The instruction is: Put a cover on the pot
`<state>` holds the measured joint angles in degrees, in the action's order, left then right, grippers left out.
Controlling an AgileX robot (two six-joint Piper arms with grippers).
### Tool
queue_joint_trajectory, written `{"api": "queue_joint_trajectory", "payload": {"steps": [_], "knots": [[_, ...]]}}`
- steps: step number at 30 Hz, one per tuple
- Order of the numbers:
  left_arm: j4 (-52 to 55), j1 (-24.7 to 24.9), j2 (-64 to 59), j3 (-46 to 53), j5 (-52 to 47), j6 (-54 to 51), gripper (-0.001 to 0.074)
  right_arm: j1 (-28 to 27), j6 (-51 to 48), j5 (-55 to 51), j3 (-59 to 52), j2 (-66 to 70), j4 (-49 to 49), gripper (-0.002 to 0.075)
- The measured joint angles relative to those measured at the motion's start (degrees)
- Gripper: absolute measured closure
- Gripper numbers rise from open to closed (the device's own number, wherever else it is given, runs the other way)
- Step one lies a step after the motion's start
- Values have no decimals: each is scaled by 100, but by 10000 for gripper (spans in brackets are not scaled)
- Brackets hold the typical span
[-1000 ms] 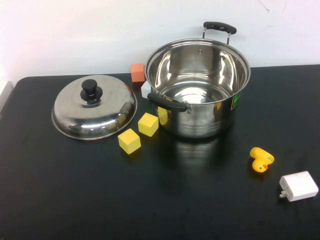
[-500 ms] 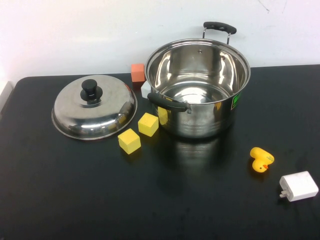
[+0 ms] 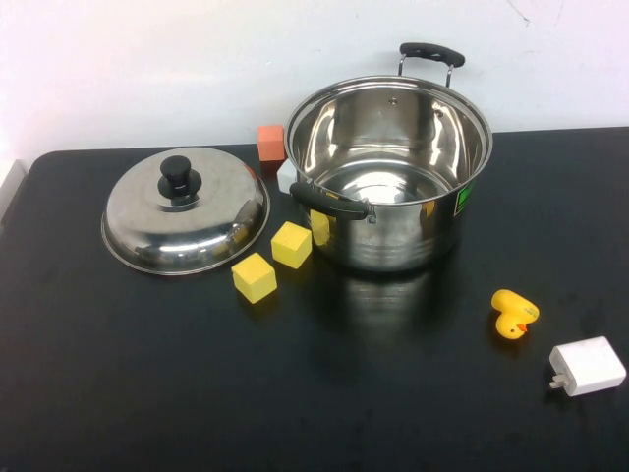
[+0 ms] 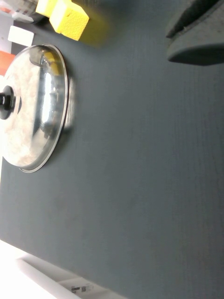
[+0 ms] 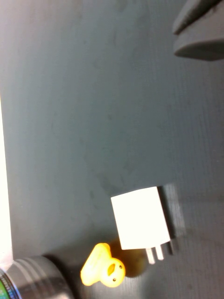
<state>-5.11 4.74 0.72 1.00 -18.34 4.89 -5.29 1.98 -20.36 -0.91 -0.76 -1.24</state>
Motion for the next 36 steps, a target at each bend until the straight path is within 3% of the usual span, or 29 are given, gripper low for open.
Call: {"api": "queue_joint_trajectory", "payload": {"steps": [13,26,36], "knots": [[-243,0,0,10,365,0,737,0,0,0,0,0,0,728],[-212,0,0,10,4132,-253,738,0,0,0,0,0,0,728],[-228,0,10,10,5253,-200,738,0,0,0,0,0,0,728]]}}
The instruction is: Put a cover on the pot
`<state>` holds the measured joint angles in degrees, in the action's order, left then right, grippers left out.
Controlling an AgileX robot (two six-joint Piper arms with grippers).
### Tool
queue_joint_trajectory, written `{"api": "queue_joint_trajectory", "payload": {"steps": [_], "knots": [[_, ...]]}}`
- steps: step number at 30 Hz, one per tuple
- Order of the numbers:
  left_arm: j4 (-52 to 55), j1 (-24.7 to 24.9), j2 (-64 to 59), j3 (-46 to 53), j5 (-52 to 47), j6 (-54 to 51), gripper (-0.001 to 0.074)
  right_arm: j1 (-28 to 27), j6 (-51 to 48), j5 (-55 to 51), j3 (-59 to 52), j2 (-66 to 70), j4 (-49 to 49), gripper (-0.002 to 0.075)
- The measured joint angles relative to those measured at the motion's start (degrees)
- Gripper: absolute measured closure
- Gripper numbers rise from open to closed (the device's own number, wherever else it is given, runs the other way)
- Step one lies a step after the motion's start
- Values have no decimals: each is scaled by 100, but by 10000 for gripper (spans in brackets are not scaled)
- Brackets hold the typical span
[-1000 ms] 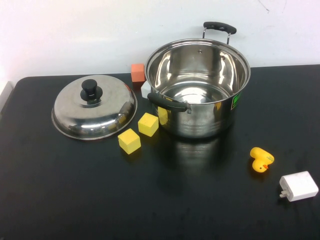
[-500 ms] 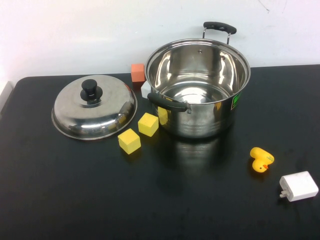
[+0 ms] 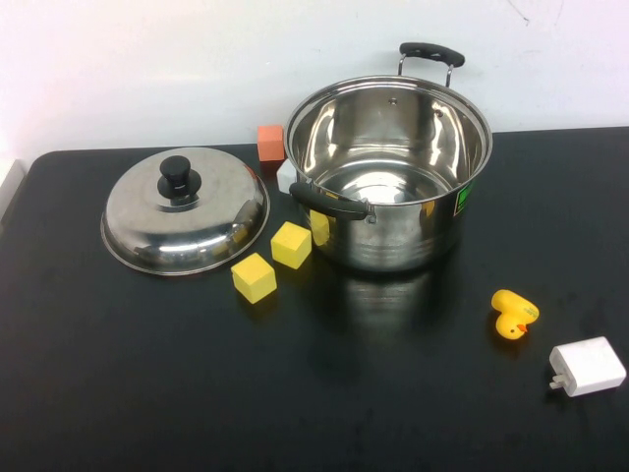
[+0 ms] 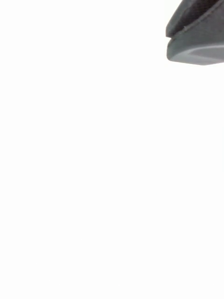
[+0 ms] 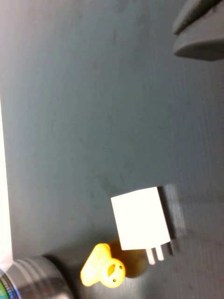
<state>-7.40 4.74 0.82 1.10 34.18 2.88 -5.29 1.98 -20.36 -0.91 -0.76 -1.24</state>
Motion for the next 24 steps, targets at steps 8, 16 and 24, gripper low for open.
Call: {"api": "queue_joint_trajectory", "payload": {"steps": [8,16,24], "knots": [[-55,0,-177,-829,-789,77,737,0,0,0,0,0,0,728],[306,0,-1556,-2191,-305,564,738,0,0,0,0,0,0,728],[1321,0,-3633,-2956,434,1086,737,0,0,0,0,0,0,728]]}}
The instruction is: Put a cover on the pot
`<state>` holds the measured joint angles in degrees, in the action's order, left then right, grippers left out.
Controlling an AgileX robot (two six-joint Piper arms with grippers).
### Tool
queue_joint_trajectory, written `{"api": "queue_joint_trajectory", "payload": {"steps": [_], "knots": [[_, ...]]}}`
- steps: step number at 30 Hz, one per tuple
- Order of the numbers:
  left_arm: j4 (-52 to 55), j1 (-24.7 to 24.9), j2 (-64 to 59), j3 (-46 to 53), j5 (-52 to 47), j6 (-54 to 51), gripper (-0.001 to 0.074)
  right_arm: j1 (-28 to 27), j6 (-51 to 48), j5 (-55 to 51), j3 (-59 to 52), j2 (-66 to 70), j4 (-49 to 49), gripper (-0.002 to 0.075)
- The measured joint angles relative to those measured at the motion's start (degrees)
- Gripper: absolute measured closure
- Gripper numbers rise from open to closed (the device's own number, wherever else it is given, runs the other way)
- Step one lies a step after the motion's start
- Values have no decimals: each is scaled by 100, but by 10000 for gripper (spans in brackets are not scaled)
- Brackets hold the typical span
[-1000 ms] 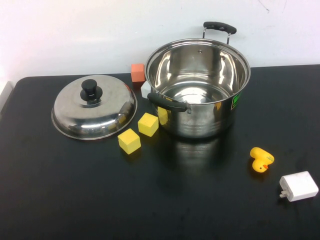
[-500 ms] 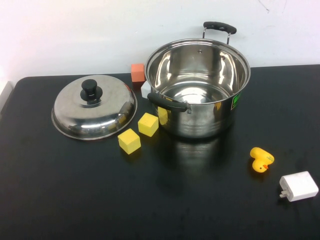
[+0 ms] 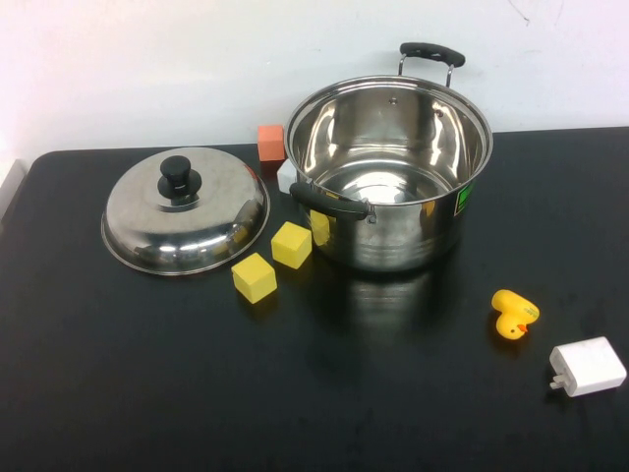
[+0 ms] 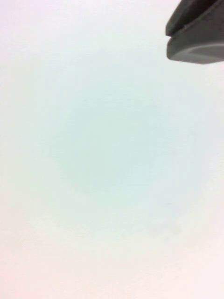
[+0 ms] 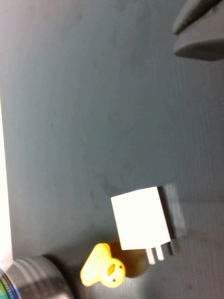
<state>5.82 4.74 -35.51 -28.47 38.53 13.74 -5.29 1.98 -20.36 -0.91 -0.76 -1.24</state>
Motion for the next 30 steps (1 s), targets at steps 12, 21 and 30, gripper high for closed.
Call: {"api": "queue_joint_trajectory", "payload": {"steps": [12,21,30], "knots": [[447,0,-3817,-1451,1341,273,737,0,0,0,0,0,0,728],[457,0,-6041,-2585,1628,-133,514,0,0,0,0,0,0,728],[446,0,-7385,-3785,428,-100,207,0,0,0,0,0,0,728]]}}
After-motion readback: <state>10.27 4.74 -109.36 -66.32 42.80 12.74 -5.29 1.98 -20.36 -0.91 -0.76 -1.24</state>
